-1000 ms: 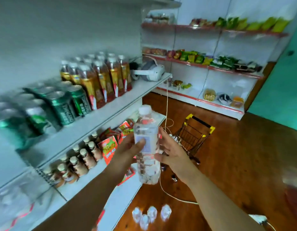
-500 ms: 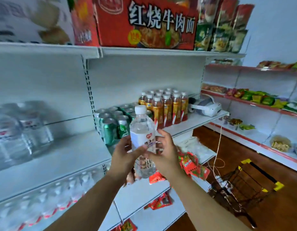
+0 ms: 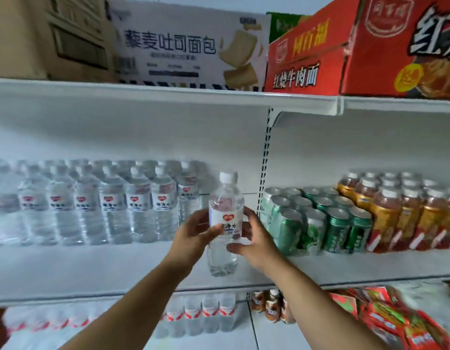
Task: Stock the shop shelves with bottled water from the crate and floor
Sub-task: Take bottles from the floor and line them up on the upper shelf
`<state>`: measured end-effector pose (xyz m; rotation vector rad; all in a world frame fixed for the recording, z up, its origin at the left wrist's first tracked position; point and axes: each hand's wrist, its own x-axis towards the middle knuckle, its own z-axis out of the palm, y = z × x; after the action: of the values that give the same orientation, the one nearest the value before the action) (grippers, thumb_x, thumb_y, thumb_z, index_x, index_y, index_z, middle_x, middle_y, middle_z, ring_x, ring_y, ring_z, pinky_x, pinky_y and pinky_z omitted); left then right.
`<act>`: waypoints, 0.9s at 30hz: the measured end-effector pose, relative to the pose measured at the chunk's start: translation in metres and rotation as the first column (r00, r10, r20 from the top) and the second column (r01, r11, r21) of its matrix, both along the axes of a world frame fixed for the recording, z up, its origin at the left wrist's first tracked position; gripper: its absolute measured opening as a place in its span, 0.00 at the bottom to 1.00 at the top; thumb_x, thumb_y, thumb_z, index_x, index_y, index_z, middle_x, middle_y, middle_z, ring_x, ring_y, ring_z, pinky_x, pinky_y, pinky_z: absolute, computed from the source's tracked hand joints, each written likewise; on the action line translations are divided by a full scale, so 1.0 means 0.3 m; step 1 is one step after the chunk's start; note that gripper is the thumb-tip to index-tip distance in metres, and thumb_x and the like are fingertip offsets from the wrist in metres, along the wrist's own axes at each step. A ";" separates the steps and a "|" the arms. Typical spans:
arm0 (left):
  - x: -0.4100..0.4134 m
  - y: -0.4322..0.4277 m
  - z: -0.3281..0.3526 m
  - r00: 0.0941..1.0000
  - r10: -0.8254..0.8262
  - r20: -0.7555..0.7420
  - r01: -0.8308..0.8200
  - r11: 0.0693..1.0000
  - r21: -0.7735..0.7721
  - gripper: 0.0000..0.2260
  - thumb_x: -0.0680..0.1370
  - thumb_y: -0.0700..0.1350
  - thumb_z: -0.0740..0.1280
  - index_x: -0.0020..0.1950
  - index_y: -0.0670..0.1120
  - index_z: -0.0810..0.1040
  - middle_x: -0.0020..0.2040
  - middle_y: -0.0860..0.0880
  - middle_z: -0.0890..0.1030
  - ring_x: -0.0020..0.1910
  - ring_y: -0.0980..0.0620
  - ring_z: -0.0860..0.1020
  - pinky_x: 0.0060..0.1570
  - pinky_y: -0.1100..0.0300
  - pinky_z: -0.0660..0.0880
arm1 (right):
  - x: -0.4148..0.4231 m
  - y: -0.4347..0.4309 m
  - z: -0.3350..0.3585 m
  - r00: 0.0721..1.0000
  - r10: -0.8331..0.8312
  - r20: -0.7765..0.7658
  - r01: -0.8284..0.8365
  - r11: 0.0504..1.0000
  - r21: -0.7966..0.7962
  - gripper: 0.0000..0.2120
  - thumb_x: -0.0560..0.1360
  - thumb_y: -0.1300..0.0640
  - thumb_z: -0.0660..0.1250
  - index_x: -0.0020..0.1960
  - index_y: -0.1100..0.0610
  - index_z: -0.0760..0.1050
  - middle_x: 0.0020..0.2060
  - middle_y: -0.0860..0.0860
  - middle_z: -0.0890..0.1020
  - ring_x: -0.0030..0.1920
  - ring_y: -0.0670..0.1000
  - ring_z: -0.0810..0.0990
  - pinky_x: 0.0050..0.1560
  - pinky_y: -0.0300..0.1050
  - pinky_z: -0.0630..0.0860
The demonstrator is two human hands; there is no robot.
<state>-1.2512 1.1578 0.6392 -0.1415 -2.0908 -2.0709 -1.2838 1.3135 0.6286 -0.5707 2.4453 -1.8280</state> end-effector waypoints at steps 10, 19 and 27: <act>-0.255 -0.174 -0.117 0.922 0.378 0.079 -0.333 0.882 -0.334 0.21 0.76 0.42 0.65 0.69 0.52 0.70 0.55 0.43 0.78 0.52 0.47 0.80 0.56 0.53 0.76 | -0.318 -0.290 -0.102 0.999 -0.028 0.030 0.028 1.000 -0.014 0.39 0.65 0.74 0.72 0.66 0.48 0.60 0.47 0.41 0.76 0.50 0.41 0.76 0.57 0.41 0.72; -0.304 -0.172 -0.162 0.864 0.501 0.040 -0.460 0.820 -0.341 0.23 0.76 0.41 0.66 0.70 0.48 0.68 0.65 0.46 0.73 0.62 0.47 0.75 0.62 0.50 0.72 | -0.474 -0.387 -0.163 1.000 -0.018 -0.017 0.018 1.000 -0.005 0.43 0.63 0.70 0.75 0.70 0.47 0.61 0.56 0.55 0.75 0.54 0.52 0.76 0.55 0.51 0.77; -0.291 -0.134 -0.178 0.799 0.598 -0.070 -0.574 0.722 -0.386 0.19 0.76 0.40 0.65 0.67 0.47 0.71 0.59 0.47 0.77 0.56 0.51 0.78 0.55 0.57 0.74 | -0.496 -0.388 -0.175 1.000 -0.005 -0.012 0.005 1.000 0.024 0.45 0.63 0.67 0.76 0.72 0.46 0.58 0.57 0.56 0.76 0.56 0.52 0.76 0.59 0.48 0.74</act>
<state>-1.3386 1.1177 0.5858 0.4826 -2.1747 -1.2851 -1.4326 1.1972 0.5762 -0.5761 2.4743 -1.7998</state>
